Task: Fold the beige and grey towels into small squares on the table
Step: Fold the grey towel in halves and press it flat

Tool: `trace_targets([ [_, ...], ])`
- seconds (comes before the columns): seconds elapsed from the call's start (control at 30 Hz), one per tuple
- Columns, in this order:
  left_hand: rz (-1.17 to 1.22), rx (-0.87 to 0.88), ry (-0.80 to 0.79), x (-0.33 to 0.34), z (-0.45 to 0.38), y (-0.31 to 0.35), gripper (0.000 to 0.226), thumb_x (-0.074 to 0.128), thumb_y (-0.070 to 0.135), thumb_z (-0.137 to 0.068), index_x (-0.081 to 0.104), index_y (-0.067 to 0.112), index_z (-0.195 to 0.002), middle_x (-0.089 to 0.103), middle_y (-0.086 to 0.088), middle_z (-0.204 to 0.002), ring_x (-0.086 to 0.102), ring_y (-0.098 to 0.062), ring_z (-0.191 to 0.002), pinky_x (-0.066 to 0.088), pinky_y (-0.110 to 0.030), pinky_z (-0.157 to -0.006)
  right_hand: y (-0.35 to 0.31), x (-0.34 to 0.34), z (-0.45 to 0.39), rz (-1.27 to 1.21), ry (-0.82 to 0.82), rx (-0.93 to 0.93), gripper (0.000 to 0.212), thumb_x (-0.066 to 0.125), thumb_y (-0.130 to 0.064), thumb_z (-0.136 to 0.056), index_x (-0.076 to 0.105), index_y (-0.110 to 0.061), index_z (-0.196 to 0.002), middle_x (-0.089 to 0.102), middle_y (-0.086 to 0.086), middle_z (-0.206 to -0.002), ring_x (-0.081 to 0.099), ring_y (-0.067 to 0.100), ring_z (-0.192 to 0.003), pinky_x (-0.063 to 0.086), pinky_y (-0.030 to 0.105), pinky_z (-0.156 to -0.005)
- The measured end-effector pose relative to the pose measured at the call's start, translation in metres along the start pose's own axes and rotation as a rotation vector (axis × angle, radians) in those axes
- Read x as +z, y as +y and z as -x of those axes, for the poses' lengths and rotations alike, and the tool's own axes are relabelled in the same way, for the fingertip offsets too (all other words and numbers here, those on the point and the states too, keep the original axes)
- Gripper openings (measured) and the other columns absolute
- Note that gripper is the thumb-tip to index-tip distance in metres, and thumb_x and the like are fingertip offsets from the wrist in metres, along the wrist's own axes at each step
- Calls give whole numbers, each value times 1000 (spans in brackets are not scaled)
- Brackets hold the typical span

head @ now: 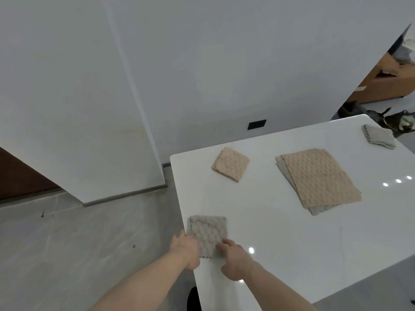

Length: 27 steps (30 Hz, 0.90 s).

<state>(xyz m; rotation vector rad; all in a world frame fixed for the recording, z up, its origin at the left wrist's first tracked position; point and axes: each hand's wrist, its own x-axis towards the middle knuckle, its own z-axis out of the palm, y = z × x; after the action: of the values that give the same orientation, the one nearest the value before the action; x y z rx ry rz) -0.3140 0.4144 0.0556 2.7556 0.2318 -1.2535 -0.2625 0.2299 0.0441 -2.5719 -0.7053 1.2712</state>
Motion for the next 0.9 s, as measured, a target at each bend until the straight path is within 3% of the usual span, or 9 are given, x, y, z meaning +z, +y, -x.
trace_targets([
  [0.1,139,63,213,0,9,-5,42,50,24,-85,60,24,-126,55,4,-136,40,-24,-134,41,-39,-105,9,-17,20,-21,61,-22,77,55,-20,-87,25,-28,-158,8,-6,-168,32,30,-146,37,34,-113],
  [0.23,277,141,377,5,14,0,56,48,23,-87,53,32,-142,46,17,-148,34,-15,-141,36,-30,-111,32,-43,43,-45,162,-23,77,55,-24,-90,22,-30,-160,3,-7,-169,28,26,-149,36,34,-114],
  [0.53,459,227,611,-40,21,77,50,55,24,-90,58,30,-140,46,14,-152,35,-9,-144,22,-20,-117,93,-86,70,-53,241,-23,76,55,-29,-91,22,-30,-160,3,-8,-169,31,23,-148,36,34,-115],
  [0.73,526,125,633,-45,22,147,47,57,29,-89,60,33,-136,47,14,-151,39,-11,-141,29,-27,-118,152,-100,87,-80,233,-123,78,56,-32,-91,20,-31,-160,1,-12,-169,32,16,-148,35,31,-116],
  [0.9,560,33,651,-42,39,213,44,57,30,-93,59,34,-136,43,16,-154,38,-9,-142,28,-25,-116,209,-118,108,-68,210,-176,79,58,-28,-91,20,-30,-160,1,-10,-169,28,16,-150,33,30,-117],
])
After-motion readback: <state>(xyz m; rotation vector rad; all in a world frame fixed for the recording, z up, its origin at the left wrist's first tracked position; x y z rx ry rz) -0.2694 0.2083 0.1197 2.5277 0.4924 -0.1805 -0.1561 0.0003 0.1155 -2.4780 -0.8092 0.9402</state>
